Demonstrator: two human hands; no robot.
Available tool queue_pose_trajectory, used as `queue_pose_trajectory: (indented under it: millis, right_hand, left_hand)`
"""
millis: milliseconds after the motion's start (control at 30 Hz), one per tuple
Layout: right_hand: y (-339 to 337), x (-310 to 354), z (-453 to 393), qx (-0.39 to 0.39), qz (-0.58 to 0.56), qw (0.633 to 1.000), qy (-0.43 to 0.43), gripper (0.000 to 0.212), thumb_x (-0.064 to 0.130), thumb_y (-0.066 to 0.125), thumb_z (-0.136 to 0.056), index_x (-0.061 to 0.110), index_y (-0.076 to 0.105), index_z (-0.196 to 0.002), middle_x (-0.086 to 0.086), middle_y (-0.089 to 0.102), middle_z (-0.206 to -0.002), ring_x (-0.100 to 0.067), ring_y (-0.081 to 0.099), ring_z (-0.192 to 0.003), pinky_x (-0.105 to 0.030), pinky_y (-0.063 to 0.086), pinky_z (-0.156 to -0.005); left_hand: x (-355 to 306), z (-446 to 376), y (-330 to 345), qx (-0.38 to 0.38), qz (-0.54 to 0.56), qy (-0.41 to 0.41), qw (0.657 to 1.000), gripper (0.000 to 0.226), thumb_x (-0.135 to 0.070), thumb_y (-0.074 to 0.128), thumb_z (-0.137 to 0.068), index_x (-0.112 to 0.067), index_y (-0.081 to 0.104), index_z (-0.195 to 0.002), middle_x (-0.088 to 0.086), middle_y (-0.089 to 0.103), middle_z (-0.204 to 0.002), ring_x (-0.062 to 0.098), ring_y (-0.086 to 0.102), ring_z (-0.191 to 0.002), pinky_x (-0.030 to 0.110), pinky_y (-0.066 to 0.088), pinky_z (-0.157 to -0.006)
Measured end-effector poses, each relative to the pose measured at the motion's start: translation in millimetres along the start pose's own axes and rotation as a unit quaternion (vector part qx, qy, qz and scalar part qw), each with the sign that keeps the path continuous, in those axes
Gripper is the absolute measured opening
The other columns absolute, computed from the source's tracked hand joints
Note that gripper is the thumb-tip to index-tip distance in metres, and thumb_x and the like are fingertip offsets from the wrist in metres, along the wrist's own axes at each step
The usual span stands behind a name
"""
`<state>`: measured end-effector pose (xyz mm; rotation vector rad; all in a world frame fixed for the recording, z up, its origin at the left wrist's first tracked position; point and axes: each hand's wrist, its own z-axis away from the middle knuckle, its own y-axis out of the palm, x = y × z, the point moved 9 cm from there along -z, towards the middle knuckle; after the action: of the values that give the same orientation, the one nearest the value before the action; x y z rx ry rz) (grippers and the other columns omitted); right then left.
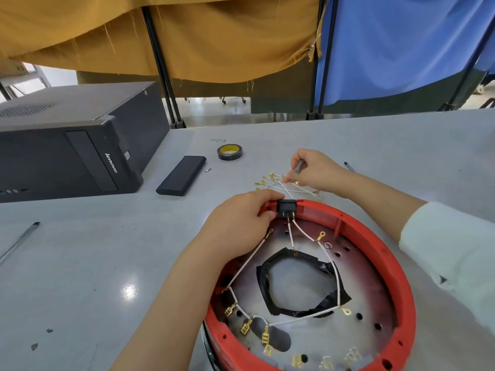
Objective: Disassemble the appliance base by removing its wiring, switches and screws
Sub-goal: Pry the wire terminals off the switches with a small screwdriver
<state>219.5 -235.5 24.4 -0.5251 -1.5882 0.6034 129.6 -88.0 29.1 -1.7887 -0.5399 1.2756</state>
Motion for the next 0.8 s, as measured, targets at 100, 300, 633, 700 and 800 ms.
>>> queue_pose_trajectory:
  millis: [100, 300, 633, 700, 800]
  right_hand:
    - [-12.9, 18.8, 19.0, -0.019, -0.063, 0.998, -0.016, 0.012, 0.026, 0.051, -0.096, 0.019, 0.046, -0.088, -0.002, 0.069, -0.083, -0.017, 0.066, -0.074, -0.027, 0.051, -0.063]
    - [-16.1, 59.3, 74.5, -0.037, -0.226, 0.970, -0.086, 0.053, 0.050, 0.032, -0.098, 0.015, 0.067, -0.082, -0.007, 0.060, -0.051, -0.013, 0.042, -0.035, -0.018, 0.033, -0.036]
    - [-6.9, 46.9, 91.2, -0.134, -0.057, 0.981, -0.126, 0.042, 0.042, 0.045, -0.097, 0.020, 0.047, -0.061, 0.003, 0.055, -0.052, -0.004, 0.047, -0.043, -0.015, 0.031, -0.045]
    - [-6.5, 48.4, 92.9, -0.153, -0.021, 0.977, -0.145, 0.042, 0.043, 0.043, -0.097, 0.020, 0.042, -0.062, -0.006, 0.058, -0.061, -0.008, 0.048, -0.050, -0.018, 0.036, -0.050]
    - [-3.7, 53.0, 95.2, -0.152, 0.022, 0.973, -0.170, 0.043, 0.043, 0.043, -0.097, 0.023, 0.035, -0.060, 0.001, 0.048, -0.054, -0.005, 0.046, -0.053, -0.016, 0.035, -0.053]
  left_hand:
    - [-0.5, 1.0, 0.5, 0.002, -0.001, -0.004, 1.000, 0.035, -0.025, 0.050, -0.093, -0.044, 0.053, -0.122, -0.019, 0.059, -0.121, 0.007, 0.050, -0.113, 0.022, 0.037, -0.087]
    - [-3.3, 1.1, -1.6, 0.004, -0.013, -0.008, 1.000, 0.034, -0.028, 0.050, -0.093, -0.041, 0.053, -0.125, -0.015, 0.059, -0.124, 0.010, 0.051, -0.115, 0.024, 0.038, -0.090]
    - [-4.1, 2.5, -1.9, 0.010, -0.021, -0.014, 1.000, 0.035, -0.030, 0.051, -0.093, -0.038, 0.052, -0.128, -0.011, 0.059, -0.125, 0.013, 0.051, -0.116, 0.032, 0.040, -0.098]
    - [-4.4, 2.7, -2.0, 0.010, -0.020, -0.012, 1.000, 0.035, -0.030, 0.050, -0.093, -0.039, 0.052, -0.127, -0.011, 0.059, -0.125, 0.013, 0.051, -0.116, 0.034, 0.040, -0.098]
    - [-4.7, 2.9, -1.8, 0.008, -0.025, -0.009, 1.000, 0.036, -0.030, 0.049, -0.094, -0.039, 0.051, -0.128, -0.011, 0.058, -0.126, 0.013, 0.051, -0.116, 0.034, 0.040, -0.098]
